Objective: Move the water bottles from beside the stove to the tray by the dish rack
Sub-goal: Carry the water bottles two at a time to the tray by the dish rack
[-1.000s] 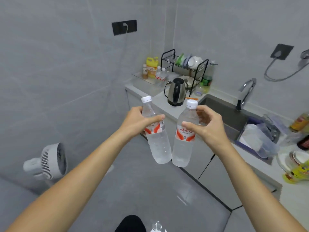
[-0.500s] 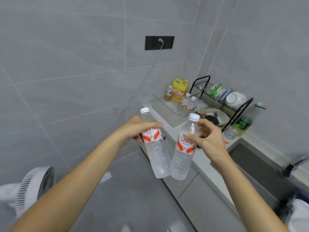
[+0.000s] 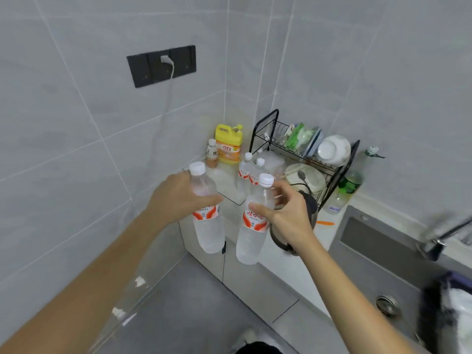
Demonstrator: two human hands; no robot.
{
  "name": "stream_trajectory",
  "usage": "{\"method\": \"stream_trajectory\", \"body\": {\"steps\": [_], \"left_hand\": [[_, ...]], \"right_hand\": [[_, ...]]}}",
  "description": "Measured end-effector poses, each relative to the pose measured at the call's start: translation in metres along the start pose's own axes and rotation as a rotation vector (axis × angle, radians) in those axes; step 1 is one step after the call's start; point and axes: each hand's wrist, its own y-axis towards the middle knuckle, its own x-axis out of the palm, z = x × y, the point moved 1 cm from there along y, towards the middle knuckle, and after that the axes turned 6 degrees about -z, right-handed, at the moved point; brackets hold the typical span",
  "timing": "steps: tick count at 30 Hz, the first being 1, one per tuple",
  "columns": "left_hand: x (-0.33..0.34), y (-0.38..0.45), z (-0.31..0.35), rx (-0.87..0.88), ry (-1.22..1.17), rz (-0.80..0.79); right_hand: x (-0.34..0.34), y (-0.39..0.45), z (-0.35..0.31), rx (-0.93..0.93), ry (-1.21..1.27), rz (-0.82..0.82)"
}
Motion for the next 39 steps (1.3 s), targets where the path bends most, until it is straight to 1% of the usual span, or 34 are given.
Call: {"method": "stream_trajectory", "body": {"steps": [1, 4, 11, 15, 18, 22, 27, 32, 36, 39], "left_hand": [[0.000, 0.004, -0.001, 0.000, 0.026, 0.010], [0.007, 0.071, 0.000, -0.012, 0.078, 0.020], [-0.013, 0.201, 0.000, -0.030, 0.057, 0.078], [-0.019, 0.266, -0.010, -0.015, 0.087, 0.042], [-0.013, 0.319, -0.034, -0.038, 0.072, 0.014], [0.001, 0.381, -0.075, -0.070, 0.058, -0.083], [0.017, 0.445, -0.116, -0.058, 0.107, -0.198], [0.040, 0.484, -0.131, -0.016, 0.192, -0.269], [0.062, 0.496, -0.130, -0.020, 0.088, -0.370], [0.076, 0.498, -0.128, 0.010, 0.015, -0.418]], "right_hand": [[0.001, 0.005, -0.001, -0.013, -0.009, -0.003], [-0.004, 0.060, 0.016, -0.019, -0.015, 0.042], [0.013, 0.194, 0.025, -0.004, -0.076, 0.047], [0.040, 0.256, 0.030, 0.012, -0.145, 0.011], [0.070, 0.300, 0.042, 0.008, -0.245, -0.012], [0.105, 0.348, 0.069, 0.098, -0.374, -0.063], [0.141, 0.389, 0.099, 0.242, -0.528, -0.140], [0.164, 0.404, 0.121, 0.319, -0.697, -0.170], [0.166, 0.406, 0.134, 0.349, -0.857, -0.193], [0.161, 0.406, 0.146, 0.383, -0.936, -0.204]]}}
